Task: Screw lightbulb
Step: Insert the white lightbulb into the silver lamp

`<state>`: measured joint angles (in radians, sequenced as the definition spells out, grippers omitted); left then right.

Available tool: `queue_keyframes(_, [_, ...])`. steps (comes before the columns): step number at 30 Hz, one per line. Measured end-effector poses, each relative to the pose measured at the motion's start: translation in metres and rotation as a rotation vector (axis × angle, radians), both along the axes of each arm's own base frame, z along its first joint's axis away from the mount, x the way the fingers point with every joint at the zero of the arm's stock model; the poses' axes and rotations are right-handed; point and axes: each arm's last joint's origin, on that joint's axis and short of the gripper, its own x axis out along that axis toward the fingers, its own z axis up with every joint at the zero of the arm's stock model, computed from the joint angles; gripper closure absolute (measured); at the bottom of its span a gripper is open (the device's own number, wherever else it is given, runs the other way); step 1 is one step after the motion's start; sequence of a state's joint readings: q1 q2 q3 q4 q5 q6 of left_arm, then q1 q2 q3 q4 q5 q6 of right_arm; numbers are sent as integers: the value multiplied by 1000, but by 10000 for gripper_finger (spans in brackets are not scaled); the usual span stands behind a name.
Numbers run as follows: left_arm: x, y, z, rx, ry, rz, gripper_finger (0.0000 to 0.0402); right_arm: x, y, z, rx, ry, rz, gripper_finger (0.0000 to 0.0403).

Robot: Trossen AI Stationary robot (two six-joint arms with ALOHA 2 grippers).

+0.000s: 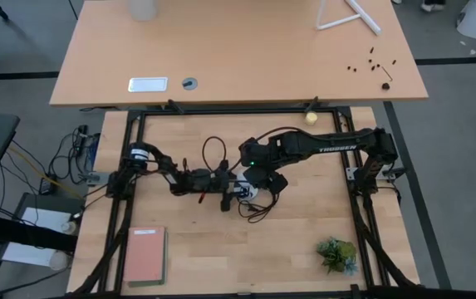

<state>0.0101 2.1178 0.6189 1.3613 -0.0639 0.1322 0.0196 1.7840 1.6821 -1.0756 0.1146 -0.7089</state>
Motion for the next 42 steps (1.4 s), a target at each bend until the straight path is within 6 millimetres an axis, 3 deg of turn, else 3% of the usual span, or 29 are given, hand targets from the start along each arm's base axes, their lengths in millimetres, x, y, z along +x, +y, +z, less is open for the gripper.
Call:
queue_keyframes(11, [4, 3, 3, -5, -21, -21, 179, -1, 0, -1, 73, -4, -157, 89])
queue_keyframes(20, [12, 2, 8, 14, -42, -29, 179, -6, 2, -2, 183, 45, -300, 38])
queue_keyframes(28, [12, 2, 8, 12, -41, -43, 197, -5, 4, -2, 200, 27, -297, 5])
queue_keyframes(42, [16, 2, 8, -12, -18, -39, 193, 18, 3, -14, 202, 54, -304, 3])
